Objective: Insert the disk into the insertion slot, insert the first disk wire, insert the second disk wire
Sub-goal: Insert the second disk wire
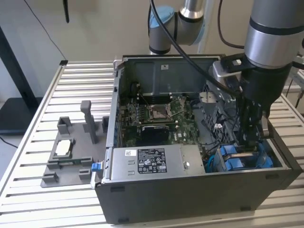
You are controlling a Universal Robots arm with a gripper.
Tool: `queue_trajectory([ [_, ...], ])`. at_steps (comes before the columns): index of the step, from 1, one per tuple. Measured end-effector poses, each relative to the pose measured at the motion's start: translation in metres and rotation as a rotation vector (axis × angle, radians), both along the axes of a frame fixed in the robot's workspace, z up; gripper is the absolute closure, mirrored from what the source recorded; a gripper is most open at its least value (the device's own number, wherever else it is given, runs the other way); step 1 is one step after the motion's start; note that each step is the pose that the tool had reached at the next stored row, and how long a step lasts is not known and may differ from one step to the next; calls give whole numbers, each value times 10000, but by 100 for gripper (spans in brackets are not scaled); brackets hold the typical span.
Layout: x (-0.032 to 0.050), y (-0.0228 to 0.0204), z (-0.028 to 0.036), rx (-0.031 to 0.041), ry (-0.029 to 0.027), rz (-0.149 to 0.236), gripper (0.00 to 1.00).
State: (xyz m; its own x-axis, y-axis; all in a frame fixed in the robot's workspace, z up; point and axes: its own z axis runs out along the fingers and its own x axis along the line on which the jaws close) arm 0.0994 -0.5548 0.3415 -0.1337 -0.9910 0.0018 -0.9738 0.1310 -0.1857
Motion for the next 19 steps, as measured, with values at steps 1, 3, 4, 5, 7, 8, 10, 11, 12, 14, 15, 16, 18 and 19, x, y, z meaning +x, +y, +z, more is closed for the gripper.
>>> queue_trajectory([
  [1,-3,0,-2,-37,-8,2,84],
  [3,-9,1,-4,-155,-9,8,84],
  [4,-13,0,-6,-228,-8,10,84],
  [5,-16,1,-9,-302,-10,11,84],
  [7,-23,4,-15,-430,-24,15,84],
  [8,-26,10,-17,-473,-50,17,84],
  [10,-34,25,-17,-538,-88,27,84],
  [11,-40,33,-17,-564,-106,33,84],
  [12,-47,41,-17,-584,-126,37,84],
  [14,-62,57,-18,-612,-172,44,84],
  [15,-67,63,-19,-622,-208,48,84],
  [16,-70,68,-20,-631,-255,56,84],
  [18,-77,77,-23,-653,-368,75,84],
  [19,-83,83,-26,-664,-427,84,84],
])
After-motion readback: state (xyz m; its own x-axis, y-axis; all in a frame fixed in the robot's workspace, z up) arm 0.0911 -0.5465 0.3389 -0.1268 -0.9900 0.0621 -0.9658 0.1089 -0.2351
